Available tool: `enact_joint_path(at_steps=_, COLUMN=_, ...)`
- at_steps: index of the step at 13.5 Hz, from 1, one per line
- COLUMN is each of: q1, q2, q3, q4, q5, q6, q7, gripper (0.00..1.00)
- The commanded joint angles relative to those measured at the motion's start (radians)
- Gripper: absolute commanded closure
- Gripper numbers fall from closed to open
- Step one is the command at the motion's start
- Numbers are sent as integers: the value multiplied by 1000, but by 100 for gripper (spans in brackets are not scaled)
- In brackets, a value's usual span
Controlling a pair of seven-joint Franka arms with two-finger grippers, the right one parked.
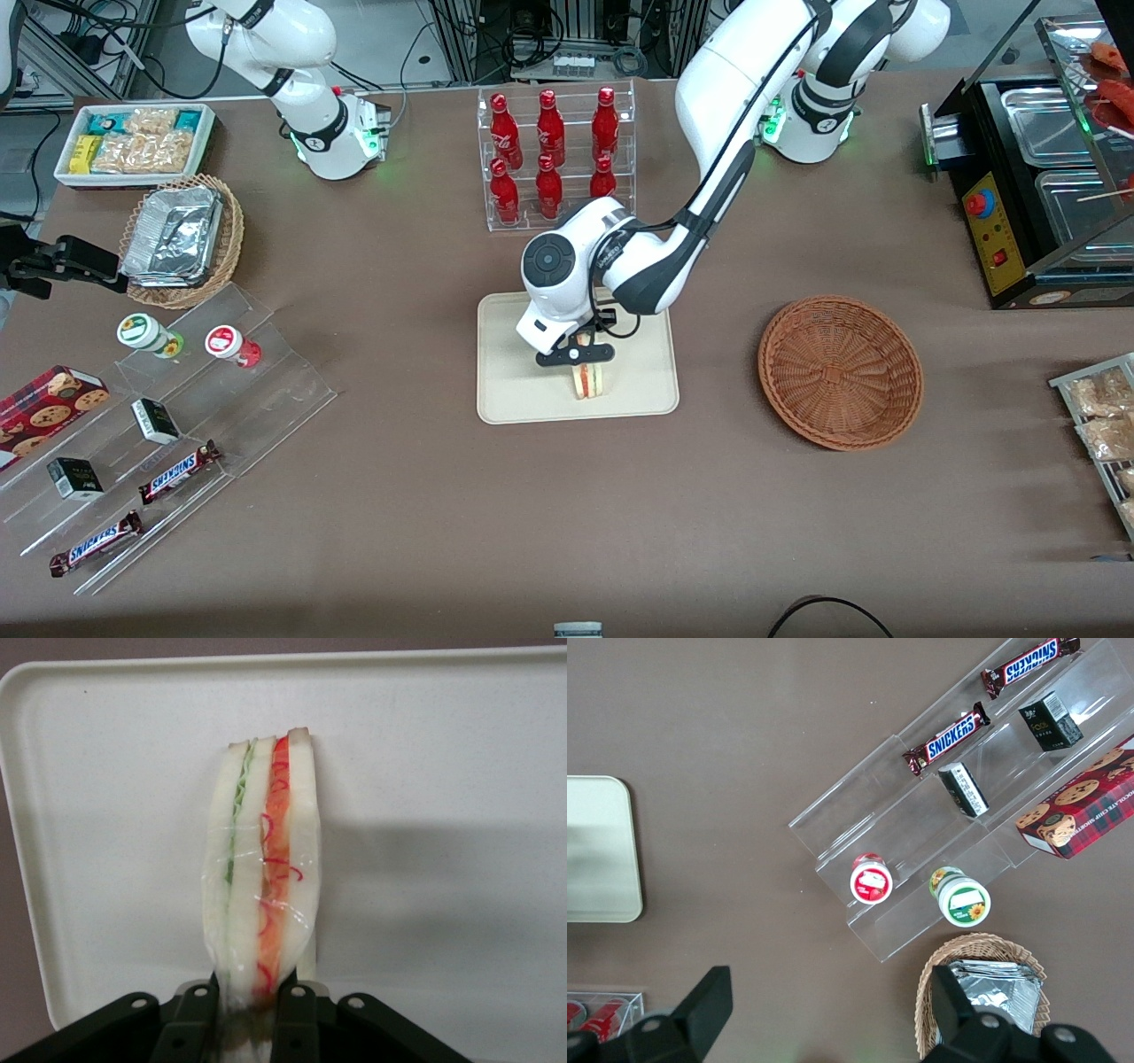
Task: Place sandwich from basket to tray
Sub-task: 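Lower the sandwich onto the tray and open the left gripper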
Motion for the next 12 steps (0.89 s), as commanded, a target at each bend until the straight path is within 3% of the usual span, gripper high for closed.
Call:
enact_joint_path(at_steps=1, q1=-16, q2=19, q3=12, q4=25, q5=7, q6=13, q7=-20, gripper=0)
enact_joint_path(at_steps=7, q1=-7, q2=-76, q3=11, q4=32, q5=3, q6=-69, q7=-8, gripper=0)
enact_joint_path(at_steps=10, q1=6, q2=-164, q3=14, q4=34, q5=-67, q6=-171, q7=4, gripper=0)
enact_joint_path(at_steps=12, q1=22, q2=-213, q3=12, q4=34, q5=-75, q6=-188, q7=11, gripper=0)
